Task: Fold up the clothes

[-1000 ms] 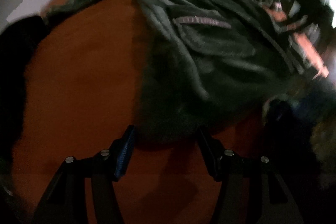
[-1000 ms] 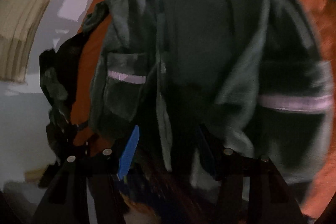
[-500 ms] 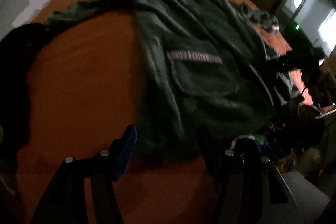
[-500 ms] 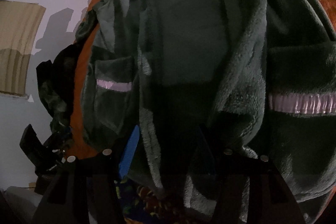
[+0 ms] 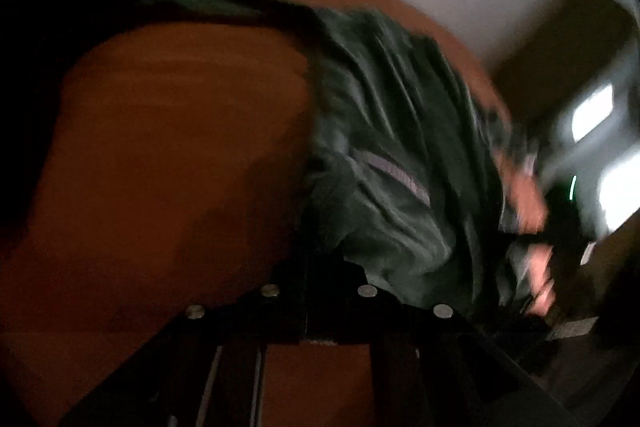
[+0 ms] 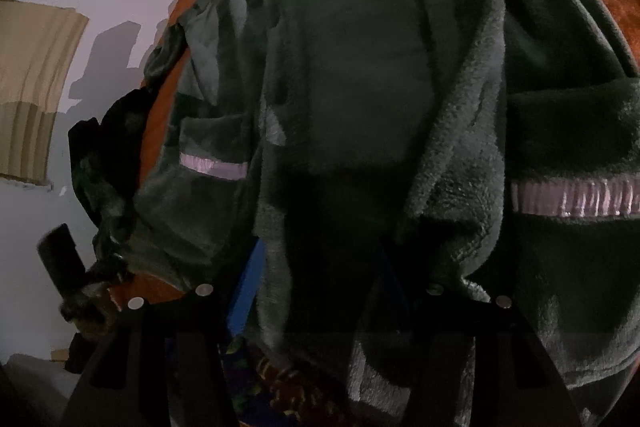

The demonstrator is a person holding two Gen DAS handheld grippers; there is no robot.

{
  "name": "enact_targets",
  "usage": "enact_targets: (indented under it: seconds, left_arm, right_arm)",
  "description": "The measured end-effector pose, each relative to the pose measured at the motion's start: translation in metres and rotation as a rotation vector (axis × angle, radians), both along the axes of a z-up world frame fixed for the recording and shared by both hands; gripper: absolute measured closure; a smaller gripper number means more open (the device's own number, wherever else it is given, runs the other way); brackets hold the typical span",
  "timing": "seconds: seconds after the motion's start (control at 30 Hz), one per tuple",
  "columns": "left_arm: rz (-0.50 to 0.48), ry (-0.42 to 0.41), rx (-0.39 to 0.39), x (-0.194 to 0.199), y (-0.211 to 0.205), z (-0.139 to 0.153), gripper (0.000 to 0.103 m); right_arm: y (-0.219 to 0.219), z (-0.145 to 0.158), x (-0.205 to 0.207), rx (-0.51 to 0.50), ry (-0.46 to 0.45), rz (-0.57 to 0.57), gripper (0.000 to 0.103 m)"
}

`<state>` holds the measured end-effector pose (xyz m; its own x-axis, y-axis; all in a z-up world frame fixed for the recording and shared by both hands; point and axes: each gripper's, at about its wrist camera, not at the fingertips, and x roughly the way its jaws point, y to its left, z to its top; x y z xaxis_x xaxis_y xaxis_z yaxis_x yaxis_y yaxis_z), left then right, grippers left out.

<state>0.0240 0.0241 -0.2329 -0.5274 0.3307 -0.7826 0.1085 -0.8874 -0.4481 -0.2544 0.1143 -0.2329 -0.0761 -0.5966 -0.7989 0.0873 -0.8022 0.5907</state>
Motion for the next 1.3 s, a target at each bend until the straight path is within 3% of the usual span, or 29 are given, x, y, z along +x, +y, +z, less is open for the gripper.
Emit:
enact_targets:
  seconds: [0.07, 0.13, 0.27, 0.4, 0.47, 0.53, 0.6, 0.7, 0.77, 0.93, 1.0, 1.03, 1.07, 1.17, 1.3]
  left_arm:
    - [0.078, -0.065, 0.036, 0.001, -0.024, -0.025, 0.094]
    - [0.097, -0.129, 0.038, 0.005, -0.031, -0.053, 0.094]
    - [0.096, -0.116, 0.072, 0.016, -0.028, -0.059, 0.088]
    - [0.051, -0.124, 0.133, 0.016, -0.029, -0.055, 0.056]
    - [0.024, -0.107, 0.153, 0.014, -0.026, -0.052, 0.053]
    - [0.005, -0.106, 0.111, 0.013, -0.02, -0.053, 0.054]
    - [0.017, -0.109, 0.09, 0.016, -0.019, -0.054, 0.094]
    - [0.094, -0.101, 0.092, 0.028, -0.031, -0.054, 0.094]
    - [0.088, -0.102, 0.083, 0.033, -0.033, -0.06, 0.094]
    - [0.068, -0.088, 0.06, 0.041, -0.031, -0.065, 0.093]
    - [0.072, -0.088, 0.048, 0.041, -0.029, -0.066, 0.092]
    - [0.078, -0.091, 0.052, 0.041, -0.03, -0.067, 0.091]
    - [0.084, -0.094, 0.059, 0.04, -0.032, -0.069, 0.091]
    - [0.105, -0.093, 0.093, 0.042, -0.039, -0.069, 0.088]
    - [0.121, -0.083, 0.103, 0.046, -0.044, -0.072, 0.088]
  right_arm:
    - [-0.001, -0.002, 0.001, 0.002, 0.0, 0.004, 0.047]
    - [-0.003, -0.004, 0.001, 0.003, -0.007, 0.01, 0.047]
    - [-0.01, -0.006, 0.003, 0.004, -0.02, 0.022, 0.047]
    - [-0.021, -0.002, 0.001, 0.011, -0.008, 0.055, 0.047]
    - [-0.031, -0.001, -0.003, 0.001, -0.001, 0.075, 0.047]
    - [-0.042, -0.001, -0.005, -0.007, 0.009, 0.096, 0.046]
    - [-0.055, -0.002, -0.01, 0.005, 0.025, 0.111, 0.043]
    - [-0.074, -0.004, -0.016, 0.009, 0.035, 0.126, 0.043]
    - [-0.083, -0.007, -0.019, -0.025, 0.012, 0.133, 0.043]
    - [-0.129, -0.021, 0.001, 0.117, -0.007, 0.383, 0.043]
    - [-0.138, -0.021, 0.011, 0.207, 0.038, 0.421, 0.063]
    - [-0.136, -0.019, 0.011, 0.245, 0.06, 0.413, 0.088]
    - [-0.133, -0.016, 0.009, 0.276, 0.075, 0.402, 0.097]
    - [-0.109, 0.002, -0.007, 0.354, 0.142, 0.3, 0.096]
    - [-0.086, 0.014, -0.019, 0.434, 0.148, 0.245, 0.094]
